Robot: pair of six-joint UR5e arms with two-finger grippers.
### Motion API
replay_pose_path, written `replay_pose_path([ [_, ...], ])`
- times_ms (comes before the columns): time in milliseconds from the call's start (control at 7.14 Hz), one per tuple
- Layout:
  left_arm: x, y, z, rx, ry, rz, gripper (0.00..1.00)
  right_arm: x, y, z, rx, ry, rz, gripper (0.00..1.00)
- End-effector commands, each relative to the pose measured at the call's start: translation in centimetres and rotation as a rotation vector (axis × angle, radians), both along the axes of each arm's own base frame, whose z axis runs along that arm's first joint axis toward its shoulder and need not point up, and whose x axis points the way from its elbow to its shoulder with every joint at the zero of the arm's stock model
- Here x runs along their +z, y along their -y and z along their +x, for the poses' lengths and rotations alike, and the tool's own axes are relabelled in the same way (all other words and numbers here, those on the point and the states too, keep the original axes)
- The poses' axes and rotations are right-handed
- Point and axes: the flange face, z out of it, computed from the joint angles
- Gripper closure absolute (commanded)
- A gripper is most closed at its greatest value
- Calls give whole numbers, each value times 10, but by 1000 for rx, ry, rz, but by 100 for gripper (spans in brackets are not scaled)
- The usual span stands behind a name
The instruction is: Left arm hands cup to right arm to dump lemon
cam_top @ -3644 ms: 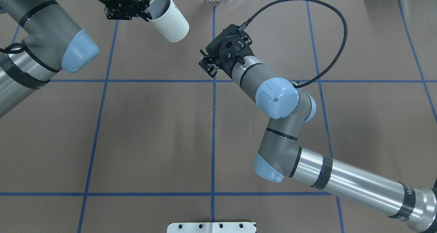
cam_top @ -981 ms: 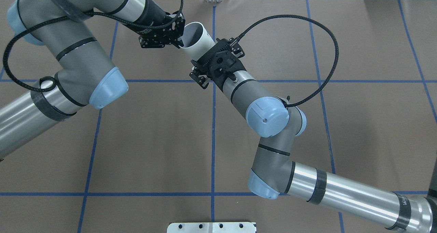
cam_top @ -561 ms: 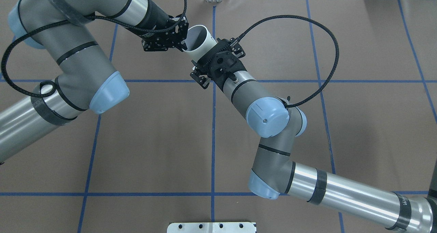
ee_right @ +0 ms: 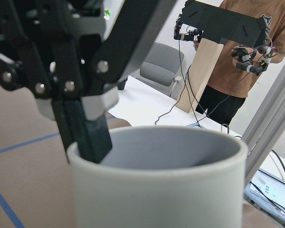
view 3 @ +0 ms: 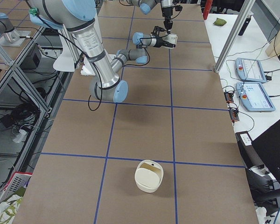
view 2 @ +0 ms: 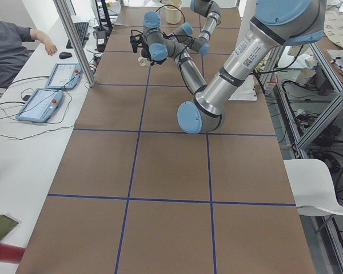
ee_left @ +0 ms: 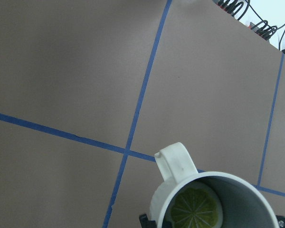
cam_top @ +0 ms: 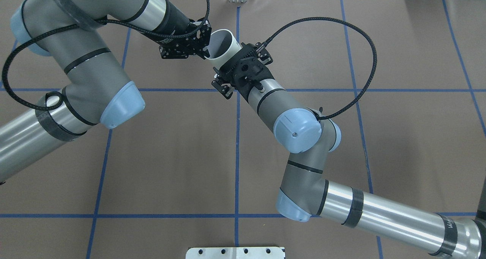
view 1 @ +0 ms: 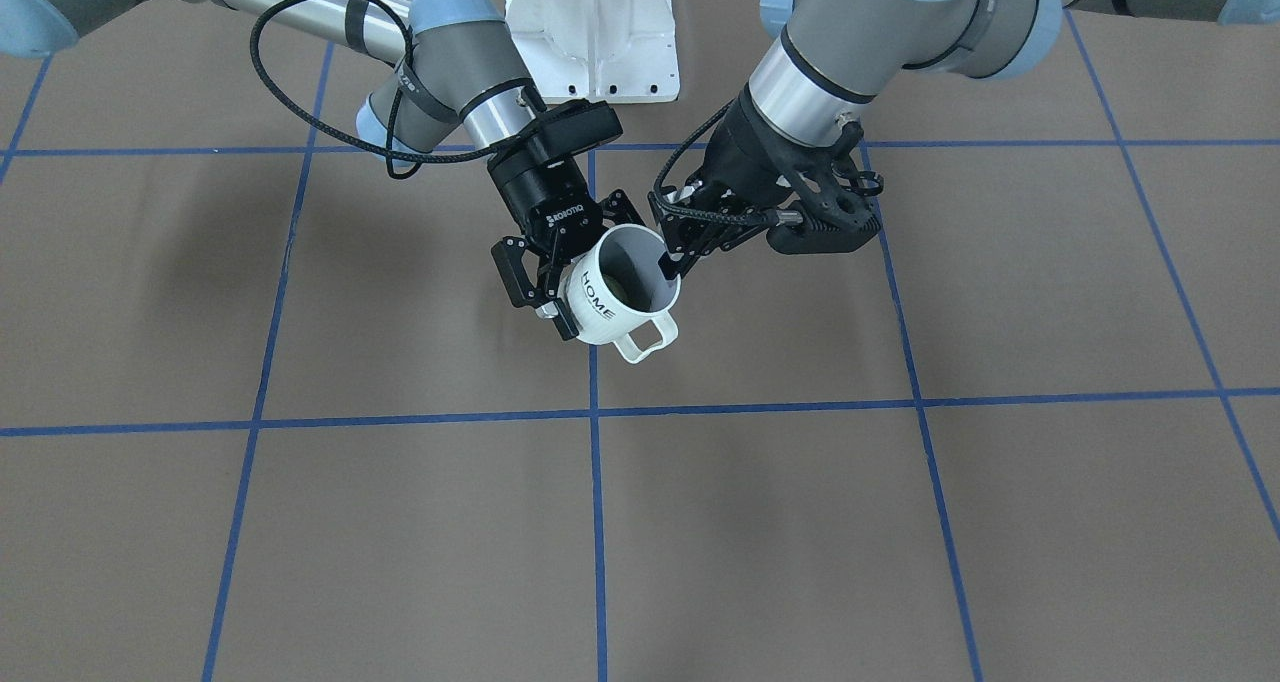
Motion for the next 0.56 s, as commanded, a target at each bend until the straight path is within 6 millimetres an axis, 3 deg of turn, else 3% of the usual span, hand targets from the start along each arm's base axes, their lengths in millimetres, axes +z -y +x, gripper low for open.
replay_pose_path([
  [0, -2, -1, 0, 5, -4, 3, 100, 1, -1, -1, 0, 4, -3, 44],
  [140, 0, -1, 0, 9, -3, 0, 96, 0, -1, 0, -2, 9, -4, 73],
  [280, 1, -1, 0, 12, 0, 8, 12, 0, -1, 1, -2, 13, -3, 88],
  [420, -1, -2, -3, 13, -4, 15, 0, -1, -2, 2, -2, 21, -4, 92],
])
